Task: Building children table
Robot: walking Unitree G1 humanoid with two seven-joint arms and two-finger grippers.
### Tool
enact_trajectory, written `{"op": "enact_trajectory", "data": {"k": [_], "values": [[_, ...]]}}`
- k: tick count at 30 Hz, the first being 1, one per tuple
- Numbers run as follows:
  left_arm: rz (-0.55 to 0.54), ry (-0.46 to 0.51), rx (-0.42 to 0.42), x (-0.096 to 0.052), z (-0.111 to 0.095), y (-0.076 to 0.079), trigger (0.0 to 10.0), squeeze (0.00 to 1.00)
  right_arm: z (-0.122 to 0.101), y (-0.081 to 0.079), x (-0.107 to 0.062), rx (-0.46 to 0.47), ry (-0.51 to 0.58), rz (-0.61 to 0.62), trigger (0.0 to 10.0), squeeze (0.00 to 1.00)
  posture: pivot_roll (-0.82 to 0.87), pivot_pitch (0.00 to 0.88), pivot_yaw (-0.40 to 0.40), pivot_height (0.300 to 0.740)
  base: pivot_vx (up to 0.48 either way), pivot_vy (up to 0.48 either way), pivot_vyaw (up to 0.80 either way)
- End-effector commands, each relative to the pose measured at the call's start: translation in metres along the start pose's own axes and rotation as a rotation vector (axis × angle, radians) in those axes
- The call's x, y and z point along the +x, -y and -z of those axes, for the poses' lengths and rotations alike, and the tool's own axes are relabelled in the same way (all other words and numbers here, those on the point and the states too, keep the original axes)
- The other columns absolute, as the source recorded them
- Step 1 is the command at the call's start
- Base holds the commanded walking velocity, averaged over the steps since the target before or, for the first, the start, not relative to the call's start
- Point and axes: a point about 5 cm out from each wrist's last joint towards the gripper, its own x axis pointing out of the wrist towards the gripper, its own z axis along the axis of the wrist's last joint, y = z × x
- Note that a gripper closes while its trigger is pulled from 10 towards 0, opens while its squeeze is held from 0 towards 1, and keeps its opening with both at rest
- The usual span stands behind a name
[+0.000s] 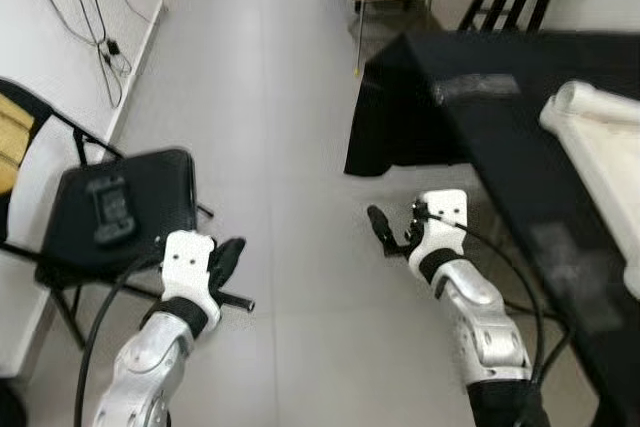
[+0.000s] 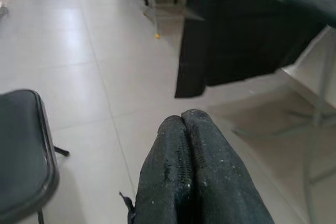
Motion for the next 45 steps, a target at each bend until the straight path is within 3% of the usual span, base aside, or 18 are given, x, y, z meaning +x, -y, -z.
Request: {"op": "enact_trajectory", "data": {"k": [1, 6, 12, 17, 21, 27, 35, 45], "values": [[-0.009, -0.023, 0.012, -0.004, 0.004, -0.005, 10.0, 0.0, 0.004, -0.005, 0.0, 0.011, -0.013, -0.016, 10.0, 0.0, 0.07, 0.191, -0.091, 0.74, 0.36, 0.0, -0.63], [0.001, -0.019, 0.012, -0.003, 0.004, -0.004, 10.0, 0.0, 0.004, -0.005, 0.0, 0.017, -0.012, -0.03, 10.0, 0.0, 0.07, 0.188, -0.093, 0.74, 0.361, 0.0, -0.8], [0.008, -0.003, 0.019, -0.001, 0.0, -0.005, 10.0, 0.0, -0.002, -0.01, 0.002, 0.008, 0.04, -0.08, 10.0, 0.0, 0.08, 0.174, -0.09, 0.74, 0.354, 0.0, 0.0], [0.003, 0.079, 0.065, 0.005, -0.025, -0.016, 10.0, 0.0, -0.031, -0.017, 0.014, 0.047, 0.167, -0.119, 10.0, 0.0, 0.11, 0.152, -0.096, 0.74, 0.353, 0.0, 0.0], [-0.014, 0.146, 0.098, 0.01, -0.046, -0.025, 10.0, 0.0, -0.053, -0.026, 0.023, 0.023, 0.227, -0.164, 10.0, 0.0, 0.11, 0.136, -0.105, 0.74, 0.356, 0.0, 0.0], [-0.015, 0.183, 0.111, 0.013, -0.058, -0.027, 10.0, 0.0, -0.059, -0.033, 0.026, 0.012, 0.252, -0.183, 10.0, 0.0, 0.12, 0.137, -0.107, 0.74, 0.356, 0.0, 0.0], [0.053, 0.159, 0.079, 0.017, -0.048, -0.007, 10.0, 0.0, -0.052, -0.047, 0.024, -0.013, 0.239, -0.211, 10.0, 0.0, 0.1, 0.151, -0.105, 0.74, 0.355, 0.0, 0.0], [0.114, 0.144, 0.051, 0.02, -0.044, 0.01, 10.0, 0.0, -0.048, -0.048, 0.025, -0.045, 0.226, -0.212, 10.0, 0.0, 0.09, 0.159, -0.114, 0.74, 0.358, 0.0, 0.0]]}}
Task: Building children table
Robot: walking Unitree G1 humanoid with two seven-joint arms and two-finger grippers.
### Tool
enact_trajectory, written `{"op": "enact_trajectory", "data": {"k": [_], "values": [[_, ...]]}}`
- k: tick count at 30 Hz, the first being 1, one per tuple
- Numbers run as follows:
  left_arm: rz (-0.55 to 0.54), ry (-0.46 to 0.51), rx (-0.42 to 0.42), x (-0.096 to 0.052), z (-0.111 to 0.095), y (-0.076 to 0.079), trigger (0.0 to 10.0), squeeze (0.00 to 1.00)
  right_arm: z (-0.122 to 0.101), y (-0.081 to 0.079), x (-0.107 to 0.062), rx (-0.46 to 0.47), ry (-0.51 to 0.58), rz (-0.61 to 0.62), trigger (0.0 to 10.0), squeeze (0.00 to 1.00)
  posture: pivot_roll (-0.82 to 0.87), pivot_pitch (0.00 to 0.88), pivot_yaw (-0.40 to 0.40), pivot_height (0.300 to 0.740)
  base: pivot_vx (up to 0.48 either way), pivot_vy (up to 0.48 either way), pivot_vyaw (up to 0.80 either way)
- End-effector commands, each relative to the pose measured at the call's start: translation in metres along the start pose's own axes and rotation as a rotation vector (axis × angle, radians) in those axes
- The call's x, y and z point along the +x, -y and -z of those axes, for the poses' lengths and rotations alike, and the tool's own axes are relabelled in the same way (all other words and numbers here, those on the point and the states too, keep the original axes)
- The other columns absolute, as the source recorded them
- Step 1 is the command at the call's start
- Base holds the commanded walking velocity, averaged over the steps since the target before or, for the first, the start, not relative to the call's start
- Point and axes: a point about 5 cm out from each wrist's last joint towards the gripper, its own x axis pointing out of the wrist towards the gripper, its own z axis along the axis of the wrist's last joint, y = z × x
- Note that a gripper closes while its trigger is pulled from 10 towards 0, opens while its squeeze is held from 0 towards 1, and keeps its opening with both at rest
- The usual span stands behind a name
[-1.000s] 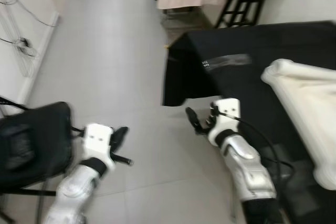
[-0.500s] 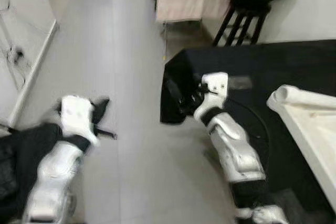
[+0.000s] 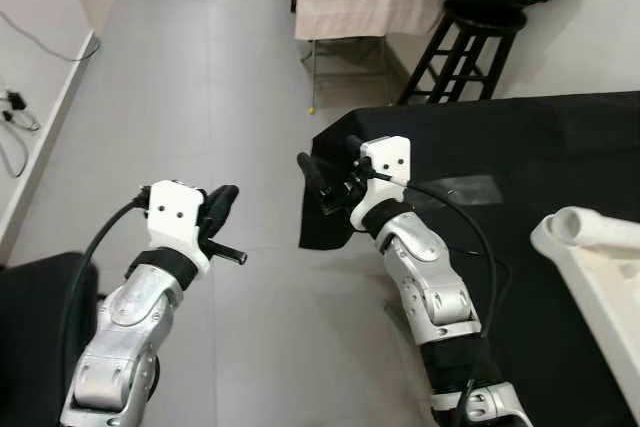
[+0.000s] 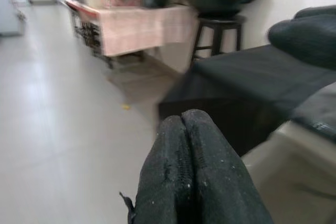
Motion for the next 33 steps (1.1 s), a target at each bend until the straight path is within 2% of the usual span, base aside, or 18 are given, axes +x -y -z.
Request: {"op": "enact_trajectory", "data": {"k": [1, 10, 29, 33], "values": [[-0.001, -0.007, 0.013, -0.001, -0.001, -0.002, 10.0, 0.0, -0.002, 0.0, 0.001, 0.005, 0.012, 0.007, 10.0, 0.0, 0.09, 0.162, -0.116, 0.74, 0.36, 0.0, 0.0], [-0.013, 0.002, 0.014, -0.002, -0.004, -0.006, 10.0, 0.0, -0.007, -0.004, 0.005, 0.018, 0.024, 0.007, 10.0, 0.0, 0.08, 0.168, -0.11, 0.74, 0.363, 0.0, 0.0], [0.008, -0.008, 0.01, -0.001, -0.004, -0.005, 10.0, 0.0, -0.018, 0.002, 0.011, -0.006, 0.044, 0.047, 10.0, 0.0, 0.09, 0.169, -0.095, 0.74, 0.352, 0.0, -0.8], [0.009, -0.013, 0.012, 0.0, -0.004, -0.004, 10.0, 0.0, -0.02, 0.005, 0.012, -0.02, 0.049, 0.067, 10.0, 0.0, 0.1, 0.168, -0.095, 0.74, 0.141, 0.0, -0.8]]}}
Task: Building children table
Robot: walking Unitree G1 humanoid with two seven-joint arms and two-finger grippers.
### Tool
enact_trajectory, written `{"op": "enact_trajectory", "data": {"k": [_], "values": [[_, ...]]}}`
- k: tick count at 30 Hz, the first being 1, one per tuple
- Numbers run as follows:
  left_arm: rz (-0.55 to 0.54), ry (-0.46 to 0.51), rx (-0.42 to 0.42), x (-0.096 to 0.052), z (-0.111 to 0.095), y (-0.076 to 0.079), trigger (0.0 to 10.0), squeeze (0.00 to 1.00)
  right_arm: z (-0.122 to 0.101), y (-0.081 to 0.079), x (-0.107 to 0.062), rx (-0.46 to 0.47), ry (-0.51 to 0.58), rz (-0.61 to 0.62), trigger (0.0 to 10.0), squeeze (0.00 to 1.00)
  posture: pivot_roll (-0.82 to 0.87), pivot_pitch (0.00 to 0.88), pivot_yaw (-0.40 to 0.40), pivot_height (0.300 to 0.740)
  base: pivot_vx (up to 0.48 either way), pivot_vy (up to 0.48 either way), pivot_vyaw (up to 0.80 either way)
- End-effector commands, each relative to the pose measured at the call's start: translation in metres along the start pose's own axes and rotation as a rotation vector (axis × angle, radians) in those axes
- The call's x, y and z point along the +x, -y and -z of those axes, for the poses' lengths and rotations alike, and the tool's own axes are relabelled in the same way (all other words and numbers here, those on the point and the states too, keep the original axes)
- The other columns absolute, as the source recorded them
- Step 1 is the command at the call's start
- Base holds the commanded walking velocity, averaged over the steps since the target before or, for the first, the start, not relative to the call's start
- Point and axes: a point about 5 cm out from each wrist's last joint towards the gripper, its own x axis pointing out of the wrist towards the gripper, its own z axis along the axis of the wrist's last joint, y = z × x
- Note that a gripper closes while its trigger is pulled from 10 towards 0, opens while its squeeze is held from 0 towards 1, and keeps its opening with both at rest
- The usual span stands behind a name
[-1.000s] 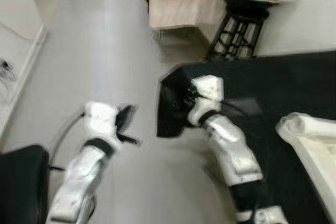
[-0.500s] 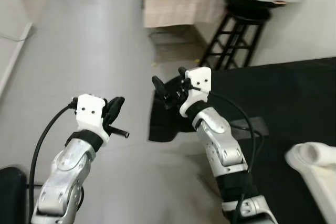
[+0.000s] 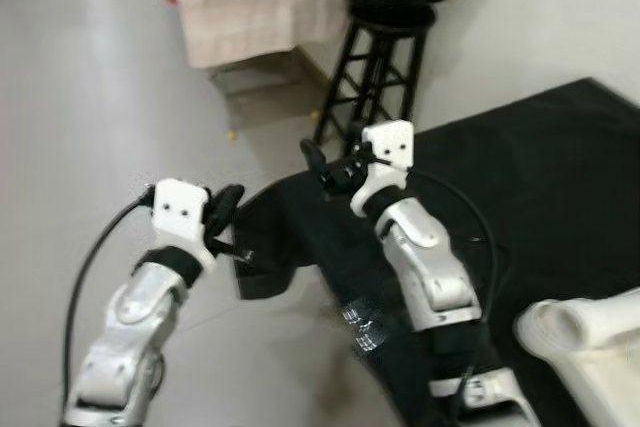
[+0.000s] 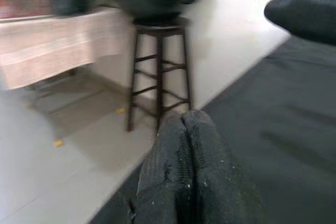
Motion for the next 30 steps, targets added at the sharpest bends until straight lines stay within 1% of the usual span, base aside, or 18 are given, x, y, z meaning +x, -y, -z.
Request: {"op": "enact_trajectory", "data": {"k": [1, 3, 6, 9, 13, 25, 30], "values": [[0.027, -0.011, -0.014, 0.001, 0.002, 0.006, 10.0, 0.0, 0.001, 0.01, -0.002, -0.013, -0.005, 0.049, 10.0, 0.0, 0.1, 0.168, -0.096, 0.74, 0.0, 0.0, -0.8], [0.026, -0.007, -0.016, 0.001, 0.001, 0.006, 10.0, 0.0, -0.002, 0.014, -0.001, -0.043, 0.001, 0.069, 10.0, 0.0, 0.1, 0.168, -0.096, 0.74, 0.0, 0.0, -0.8], [0.026, -0.007, -0.016, 0.001, 0.001, 0.006, 10.0, 0.0, -0.002, 0.014, -0.001, -0.043, 0.001, 0.069, 10.0, 0.0, 0.1, 0.168, -0.096, 0.74, 0.0, 0.0, -0.8], [0.015, -0.011, -0.014, 0.001, 0.001, 0.005, 10.0, 0.0, -0.006, 0.015, 0.0, -0.079, 0.012, 0.073, 10.0, 0.0, 0.09, 0.167, -0.095, 0.74, 0.0, 0.0, -0.8], [0.009, -0.016, -0.015, 0.002, 0.002, 0.006, 10.0, 0.0, -0.007, 0.015, 0.0, -0.096, 0.014, 0.073, 10.0, 0.0, 0.1, 0.168, -0.096, 0.74, 0.0, 0.0, -0.8], [0.003, -0.032, -0.023, 0.002, 0.003, 0.006, 10.0, 0.0, -0.01, 0.013, 0.001, -0.113, 0.028, 0.062, 10.0, 0.0, 0.09, 0.168, -0.096, 0.74, 0.0, 0.0, -0.8], [0.017, -0.056, -0.009, 0.003, 0.006, 0.009, 10.0, 0.0, -0.013, 0.009, 0.001, -0.113, 0.049, 0.033, 10.0, 0.0, 0.09, 0.169, -0.095, 0.74, 0.0, 0.414, -0.8]]}}
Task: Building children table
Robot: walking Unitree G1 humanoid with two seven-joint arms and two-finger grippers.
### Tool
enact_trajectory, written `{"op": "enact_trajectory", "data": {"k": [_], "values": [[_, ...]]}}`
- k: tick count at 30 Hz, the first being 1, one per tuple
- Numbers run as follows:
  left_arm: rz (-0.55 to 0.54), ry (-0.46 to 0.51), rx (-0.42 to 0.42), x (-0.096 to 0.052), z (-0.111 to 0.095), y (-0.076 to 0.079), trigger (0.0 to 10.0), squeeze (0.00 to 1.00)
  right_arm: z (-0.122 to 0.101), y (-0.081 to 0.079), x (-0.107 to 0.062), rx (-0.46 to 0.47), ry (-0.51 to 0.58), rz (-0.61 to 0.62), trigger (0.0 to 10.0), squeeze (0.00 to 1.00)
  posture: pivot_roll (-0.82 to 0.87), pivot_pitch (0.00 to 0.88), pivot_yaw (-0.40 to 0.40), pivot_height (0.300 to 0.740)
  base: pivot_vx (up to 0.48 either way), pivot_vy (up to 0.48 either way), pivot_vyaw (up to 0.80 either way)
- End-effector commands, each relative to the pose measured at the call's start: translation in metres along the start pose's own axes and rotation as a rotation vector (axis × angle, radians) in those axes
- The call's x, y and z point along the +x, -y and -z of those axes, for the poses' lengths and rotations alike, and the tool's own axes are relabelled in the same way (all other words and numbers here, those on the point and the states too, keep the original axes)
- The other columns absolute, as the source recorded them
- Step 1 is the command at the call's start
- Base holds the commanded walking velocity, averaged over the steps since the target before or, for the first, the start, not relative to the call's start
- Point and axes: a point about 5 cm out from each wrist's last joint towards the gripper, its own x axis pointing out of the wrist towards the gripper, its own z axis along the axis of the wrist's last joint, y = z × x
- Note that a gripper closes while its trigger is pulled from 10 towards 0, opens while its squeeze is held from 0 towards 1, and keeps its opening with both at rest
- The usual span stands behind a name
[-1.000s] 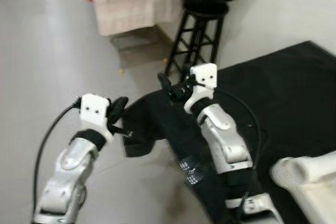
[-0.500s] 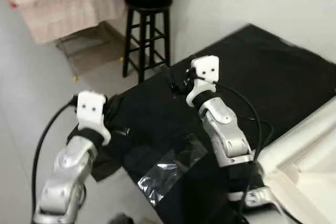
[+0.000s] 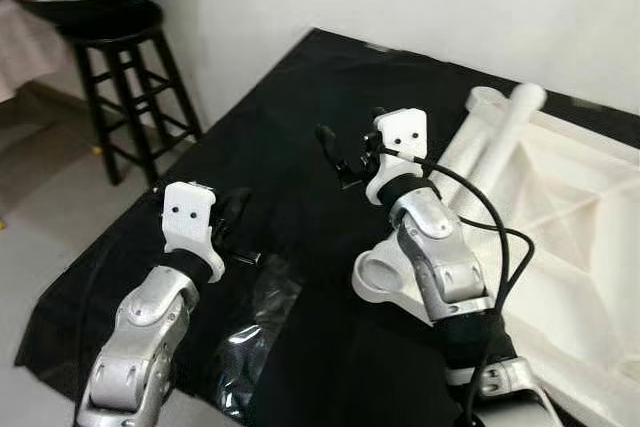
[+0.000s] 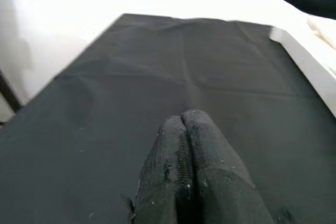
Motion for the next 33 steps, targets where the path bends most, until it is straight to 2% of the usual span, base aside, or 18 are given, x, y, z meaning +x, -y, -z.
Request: {"op": "enact_trajectory", "data": {"k": [1, 6, 18, 25, 33], "values": [[0.0, -0.027, 0.008, -0.001, 0.004, 0.0, 10.0, 0.0, -0.003, -0.003, -0.001, -0.003, 0.026, -0.013, 10.0, 0.0, 0.09, 0.169, -0.095, 0.74, 0.0, 0.48, -0.8], [0.002, 0.001, -0.004, -0.001, 0.001, 0.001, 10.0, 0.0, -0.005, -0.005, -0.001, 0.003, 0.039, -0.029, 10.0, 0.0, 0.09, 0.169, -0.096, 0.74, 0.0, 0.48, -0.8], [0.016, 0.0, 0.001, -0.001, 0.0, 0.003, 10.0, 0.0, -0.007, -0.002, -0.001, -0.025, 0.044, -0.018, 10.0, 0.0, 0.09, 0.168, -0.096, 0.74, 0.0, 0.0, -0.8], [0.04, -0.002, 0.008, -0.002, 0.001, 0.006, 10.0, 0.0, -0.004, 0.009, -0.002, -0.104, 0.025, 0.036, 10.0, 0.0, 0.1, 0.165, -0.096, 0.74, 0.0, 0.0, -0.8], [0.047, -0.003, 0.015, -0.003, 0.001, 0.006, 10.0, 0.0, -0.001, 0.01, -0.003, -0.113, 0.018, 0.045, 10.0, 0.0, 0.1, 0.163, -0.096, 0.74, 0.0, 0.0, -0.8]]}}
